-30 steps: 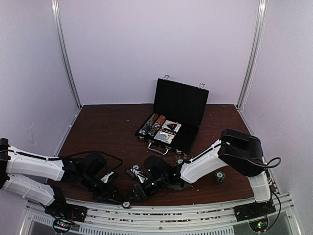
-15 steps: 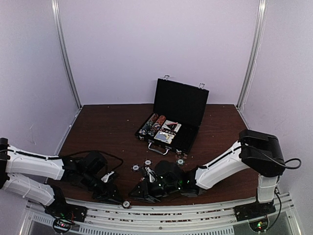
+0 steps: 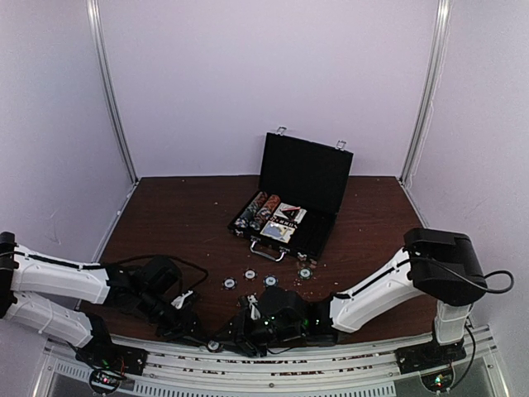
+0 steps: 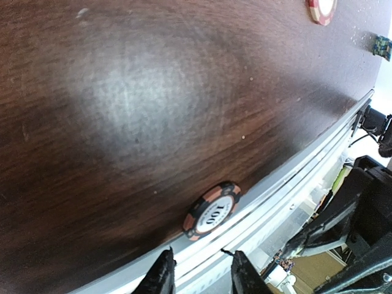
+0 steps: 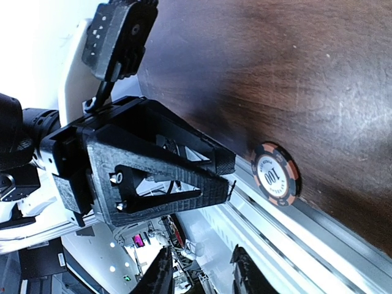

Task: Pack up texas hold em set
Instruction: Pick up the poker chip from the corner of the board.

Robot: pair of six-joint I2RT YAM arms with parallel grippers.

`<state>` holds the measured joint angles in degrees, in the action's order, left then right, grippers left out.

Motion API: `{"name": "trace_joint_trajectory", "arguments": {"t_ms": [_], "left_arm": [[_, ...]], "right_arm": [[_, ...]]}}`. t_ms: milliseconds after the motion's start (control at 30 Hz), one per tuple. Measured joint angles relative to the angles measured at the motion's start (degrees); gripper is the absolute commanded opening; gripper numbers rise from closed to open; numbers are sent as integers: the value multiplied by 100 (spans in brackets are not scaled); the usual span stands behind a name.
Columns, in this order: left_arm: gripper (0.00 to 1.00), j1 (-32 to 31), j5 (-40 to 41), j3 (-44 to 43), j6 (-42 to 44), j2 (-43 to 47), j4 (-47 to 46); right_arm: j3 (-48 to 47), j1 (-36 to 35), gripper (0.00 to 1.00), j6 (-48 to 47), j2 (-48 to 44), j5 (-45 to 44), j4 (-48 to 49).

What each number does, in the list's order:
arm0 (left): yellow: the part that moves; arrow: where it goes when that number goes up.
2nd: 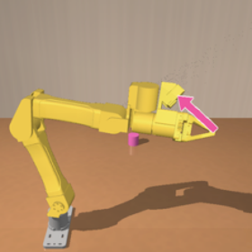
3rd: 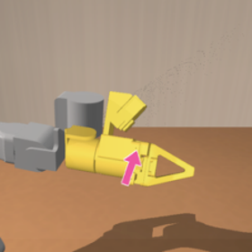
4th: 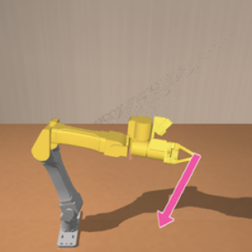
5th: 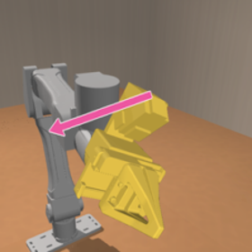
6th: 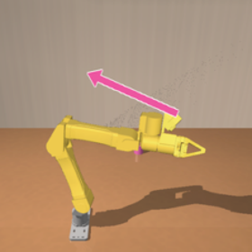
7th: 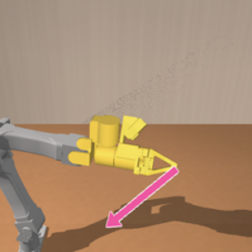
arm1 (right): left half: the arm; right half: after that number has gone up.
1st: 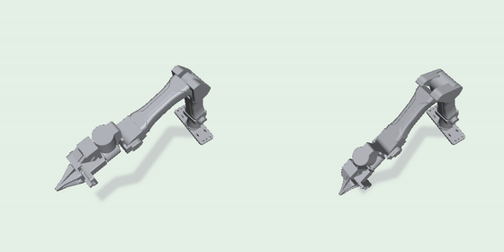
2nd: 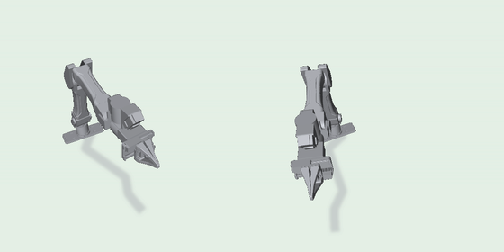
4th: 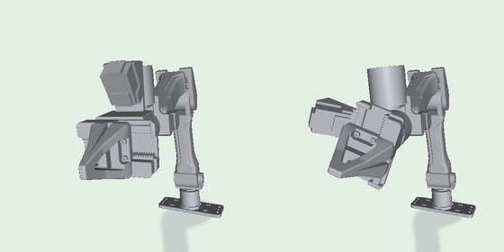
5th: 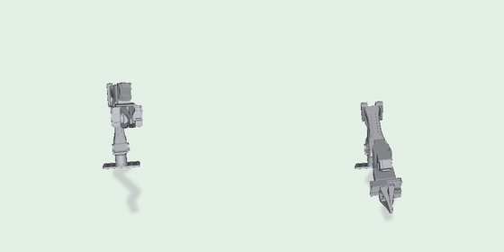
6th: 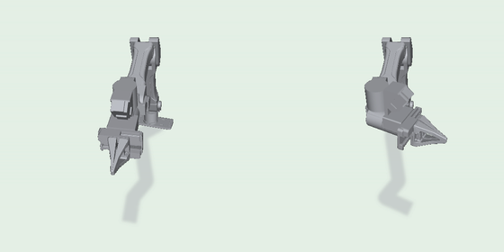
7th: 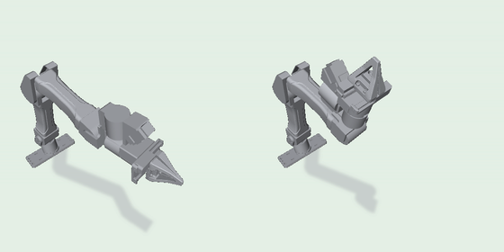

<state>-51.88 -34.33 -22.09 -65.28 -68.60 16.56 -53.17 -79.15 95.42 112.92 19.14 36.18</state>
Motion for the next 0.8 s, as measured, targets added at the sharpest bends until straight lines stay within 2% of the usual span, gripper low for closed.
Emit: {"name": "trace_joint_trajectory", "arguments": {"t_ms": [300,800], "left_arm": [[29,0,-17,0,-20,-85,-52],[25,0,-15,0,17,-299,-323]], "right_arm": [[28,-125,31,374,155,-127,-72],[17,-149,26,490,444,-422,-221]]}}
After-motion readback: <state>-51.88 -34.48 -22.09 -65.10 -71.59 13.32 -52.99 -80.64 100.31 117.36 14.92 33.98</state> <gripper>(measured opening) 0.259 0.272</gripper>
